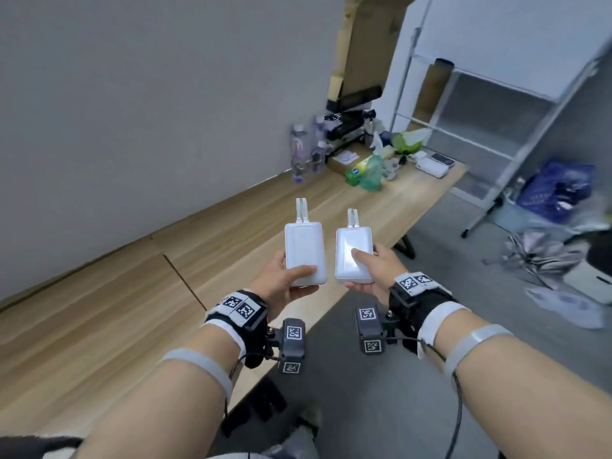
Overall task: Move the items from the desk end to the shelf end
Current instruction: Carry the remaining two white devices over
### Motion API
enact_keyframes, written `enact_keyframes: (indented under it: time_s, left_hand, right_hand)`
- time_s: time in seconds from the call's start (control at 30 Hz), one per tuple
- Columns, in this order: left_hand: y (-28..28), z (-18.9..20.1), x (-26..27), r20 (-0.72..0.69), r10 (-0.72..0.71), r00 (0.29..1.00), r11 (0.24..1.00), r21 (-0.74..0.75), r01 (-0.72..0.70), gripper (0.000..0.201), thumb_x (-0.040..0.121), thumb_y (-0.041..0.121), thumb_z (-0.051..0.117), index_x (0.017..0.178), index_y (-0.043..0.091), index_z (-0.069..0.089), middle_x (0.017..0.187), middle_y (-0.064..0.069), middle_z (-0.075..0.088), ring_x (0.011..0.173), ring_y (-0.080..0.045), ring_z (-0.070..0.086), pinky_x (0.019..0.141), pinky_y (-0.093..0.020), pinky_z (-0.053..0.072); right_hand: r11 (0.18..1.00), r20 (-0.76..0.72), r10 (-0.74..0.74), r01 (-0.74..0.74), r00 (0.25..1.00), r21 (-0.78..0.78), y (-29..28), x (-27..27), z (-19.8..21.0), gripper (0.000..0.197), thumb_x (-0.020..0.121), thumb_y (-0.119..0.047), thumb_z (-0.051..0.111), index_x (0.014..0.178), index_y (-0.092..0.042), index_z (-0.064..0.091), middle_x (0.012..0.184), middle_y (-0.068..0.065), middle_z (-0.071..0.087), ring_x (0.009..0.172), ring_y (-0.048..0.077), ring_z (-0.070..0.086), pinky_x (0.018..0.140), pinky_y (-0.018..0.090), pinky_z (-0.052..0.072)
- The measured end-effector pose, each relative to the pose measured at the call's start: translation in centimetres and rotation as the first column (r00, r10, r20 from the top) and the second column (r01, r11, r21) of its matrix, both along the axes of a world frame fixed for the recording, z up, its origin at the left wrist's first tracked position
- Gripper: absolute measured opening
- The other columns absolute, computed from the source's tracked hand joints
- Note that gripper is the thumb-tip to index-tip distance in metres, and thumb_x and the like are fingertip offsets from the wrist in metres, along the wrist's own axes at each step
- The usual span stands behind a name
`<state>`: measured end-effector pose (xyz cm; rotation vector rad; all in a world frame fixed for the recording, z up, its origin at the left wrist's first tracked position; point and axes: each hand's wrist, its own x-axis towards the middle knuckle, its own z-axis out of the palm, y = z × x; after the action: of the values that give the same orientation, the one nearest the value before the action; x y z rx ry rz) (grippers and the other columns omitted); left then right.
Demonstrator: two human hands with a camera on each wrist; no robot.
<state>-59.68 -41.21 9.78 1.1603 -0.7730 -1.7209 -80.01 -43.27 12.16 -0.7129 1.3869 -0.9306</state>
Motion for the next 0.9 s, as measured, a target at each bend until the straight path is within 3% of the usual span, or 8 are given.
enact_keyframes:
  time_s: [0.13, 0.23, 0.33, 0.43, 0.53, 0.6, 0.7, 0.9]
  left_hand:
    - [-6.7, -0.4, -6.2, -0.002, -0.055, 0.998, 0.998, 0.013, 0.055, 0.062, 0.081, 0.02, 0.08, 0.135, 0.014, 0.049, 0.132, -0.016, 0.06, 0.114, -0.039, 0.066, 0.075, -0.04, 0.06]
    - [-12.0, -1.9, -10.7, 0.04, -0.102, 0.994, 0.994, 0.03, 0.101, 0.051, 0.089, 0.026, 0.073, 0.134, 0.017, 0.05, 0.129, -0.011, 0.064, 0.11, -0.029, 0.067, 0.076, -0.038, 0.061]
    - [-17.5, -3.6, -14.6, 0.053, -0.154, 0.987, 0.987, 0.053, 0.152, 0.043, 0.093, 0.027, 0.068, 0.132, 0.019, 0.051, 0.127, -0.008, 0.065, 0.103, -0.021, 0.067, 0.074, -0.031, 0.057]
    - [-22.3, -4.7, -17.9, 0.054, -0.18, 0.982, 0.976, 0.133, 0.172, 0.029, 0.097, 0.02, 0.062, 0.125, 0.018, 0.054, 0.113, -0.003, 0.068, 0.096, -0.019, 0.067, 0.071, -0.031, 0.056]
    - [-26.9, -5.0, -21.1, 0.087, -0.243, 0.966, 0.96, 0.167, 0.226, 0.015, 0.099, 0.013, 0.058, 0.113, 0.017, 0.058, 0.109, -0.005, 0.067, 0.094, -0.02, 0.067, 0.074, -0.034, 0.057]
    - [-29.6, -5.3, -23.2, 0.105, -0.26, 0.96, 0.948, 0.216, 0.233, 0.017, 0.098, 0.009, 0.058, 0.113, 0.016, 0.057, 0.114, -0.008, 0.066, 0.099, -0.025, 0.066, 0.077, -0.038, 0.058]
    - [-33.3, -6.0, -26.4, 0.128, -0.271, 0.954, 0.932, 0.281, 0.227, 0.028, 0.095, 0.008, 0.061, 0.122, 0.01, 0.057, 0.116, -0.012, 0.068, 0.103, -0.028, 0.066, 0.084, -0.045, 0.058]
    - [-40.9, -9.3, -32.4, 0.22, -0.221, 0.95, 0.919, 0.373, 0.127, 0.022, 0.09, 0.011, 0.067, 0.111, 0.005, 0.061, 0.099, -0.016, 0.07, 0.091, -0.033, 0.068, 0.088, -0.049, 0.056]
  right_hand:
    - [0.998, -0.066, -0.07, 0.07, 0.995, -0.001, -4.2, -6.0, -0.4, 0.032, 0.095, -0.018, 0.062, 0.125, -0.015, 0.052, 0.115, 0.019, 0.064, 0.077, 0.04, 0.07, 0.047, 0.03, 0.054]
    - [0.995, -0.126, -0.09, 0.094, 0.988, 0.024, -8.4, -10.3, -1.0, 0.027, 0.095, -0.016, 0.061, 0.121, -0.015, 0.052, 0.111, 0.018, 0.065, 0.078, 0.039, 0.07, 0.047, 0.03, 0.055]
    - [0.99, -0.193, -0.118, 0.13, 0.974, 0.054, -13.3, -14.1, -1.8, 0.025, 0.095, -0.015, 0.062, 0.117, -0.012, 0.052, 0.111, 0.015, 0.062, 0.087, 0.036, 0.07, 0.059, 0.041, 0.061]
    - [0.98, -0.275, -0.099, 0.141, 0.956, 0.14, -18.0, -17.9, -2.4, 0.025, 0.094, -0.014, 0.062, 0.115, -0.008, 0.052, 0.108, 0.014, 0.061, 0.087, 0.031, 0.067, 0.069, 0.05, 0.061]
    - [0.97, -0.312, -0.133, 0.188, 0.941, 0.155, -21.9, -21.5, -3.0, 0.025, 0.093, -0.014, 0.064, 0.115, -0.008, 0.053, 0.11, 0.014, 0.061, 0.087, 0.03, 0.066, 0.057, 0.044, 0.061]
    - [0.962, -0.325, -0.153, 0.216, 0.933, 0.165, -23.8, -23.7, -3.6, 0.028, 0.093, -0.015, 0.065, 0.117, -0.007, 0.053, 0.111, 0.013, 0.061, 0.089, 0.03, 0.065, 0.054, 0.043, 0.061]
    - [0.957, -0.35, -0.144, 0.22, 0.926, 0.188, -26.9, -26.9, -4.7, 0.028, 0.092, -0.015, 0.065, 0.117, -0.007, 0.053, 0.112, 0.013, 0.06, 0.091, 0.031, 0.065, 0.058, 0.048, 0.061]
    - [0.961, -0.39, -0.073, 0.169, 0.918, 0.22, -36.5, -33.1, -7.9, 0.02, 0.093, -0.009, 0.061, 0.111, -0.009, 0.054, 0.115, 0.016, 0.06, 0.102, 0.038, 0.064, 0.067, 0.054, 0.06]
